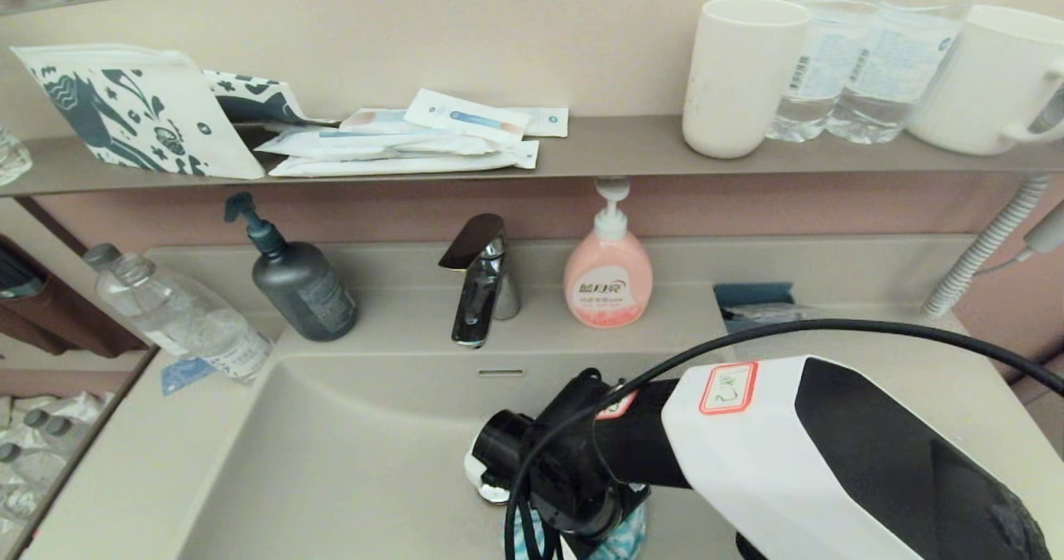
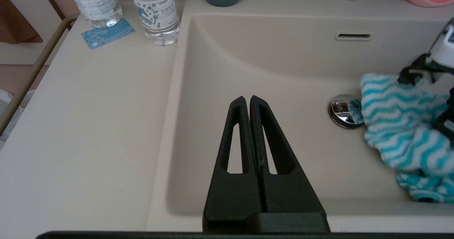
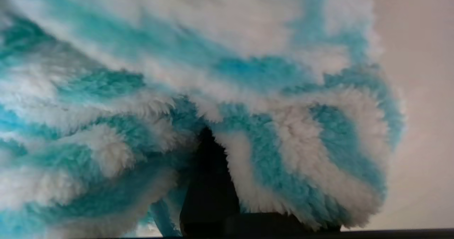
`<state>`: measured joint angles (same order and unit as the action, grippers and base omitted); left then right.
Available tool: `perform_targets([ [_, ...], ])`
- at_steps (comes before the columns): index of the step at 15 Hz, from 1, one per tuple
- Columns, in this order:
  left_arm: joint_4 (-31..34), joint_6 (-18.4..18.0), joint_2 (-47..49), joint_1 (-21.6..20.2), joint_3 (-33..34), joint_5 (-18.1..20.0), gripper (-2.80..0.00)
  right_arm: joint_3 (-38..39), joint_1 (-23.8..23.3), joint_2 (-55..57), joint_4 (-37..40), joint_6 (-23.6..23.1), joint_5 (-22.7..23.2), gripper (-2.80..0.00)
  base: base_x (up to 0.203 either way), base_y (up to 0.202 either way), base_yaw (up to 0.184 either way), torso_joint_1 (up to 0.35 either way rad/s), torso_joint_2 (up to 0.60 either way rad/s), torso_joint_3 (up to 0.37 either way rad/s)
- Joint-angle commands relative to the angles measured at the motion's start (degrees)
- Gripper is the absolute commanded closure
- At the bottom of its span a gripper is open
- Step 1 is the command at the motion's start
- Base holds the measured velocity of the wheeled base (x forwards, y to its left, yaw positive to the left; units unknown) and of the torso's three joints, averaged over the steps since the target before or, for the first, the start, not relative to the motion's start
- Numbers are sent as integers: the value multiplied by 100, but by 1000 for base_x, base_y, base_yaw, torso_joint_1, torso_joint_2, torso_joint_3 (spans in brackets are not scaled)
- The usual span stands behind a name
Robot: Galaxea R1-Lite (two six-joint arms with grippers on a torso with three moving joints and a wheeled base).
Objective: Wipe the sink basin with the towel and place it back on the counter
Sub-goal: Wipe the sink
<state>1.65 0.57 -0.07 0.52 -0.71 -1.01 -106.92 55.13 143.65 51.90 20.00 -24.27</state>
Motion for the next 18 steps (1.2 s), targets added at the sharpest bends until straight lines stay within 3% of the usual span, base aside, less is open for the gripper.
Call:
perform_targets([
  [1,2,4,7,0,0,-4,0,-32,288,57,-55,21,122,0,0,0,0,0,0,0],
  [4,2,4,7,0,0,-4,0,-299,513,244,-312,31,619,0,0,0,0,0,0,0],
  [11,2,4,7,0,0,-4,0,-588,805,761,-2049,39,1455,0,0,0,0,0,0,0],
  [15,2,4,7,0,0,-4,0,-595,859,1089,-3603,23,1412,0,0,0,0,0,0,0],
  [18,2,4,7,0,0,-4,0,-619,797,1214,-4169,-100,968,0,0,0,0,0,0,0],
])
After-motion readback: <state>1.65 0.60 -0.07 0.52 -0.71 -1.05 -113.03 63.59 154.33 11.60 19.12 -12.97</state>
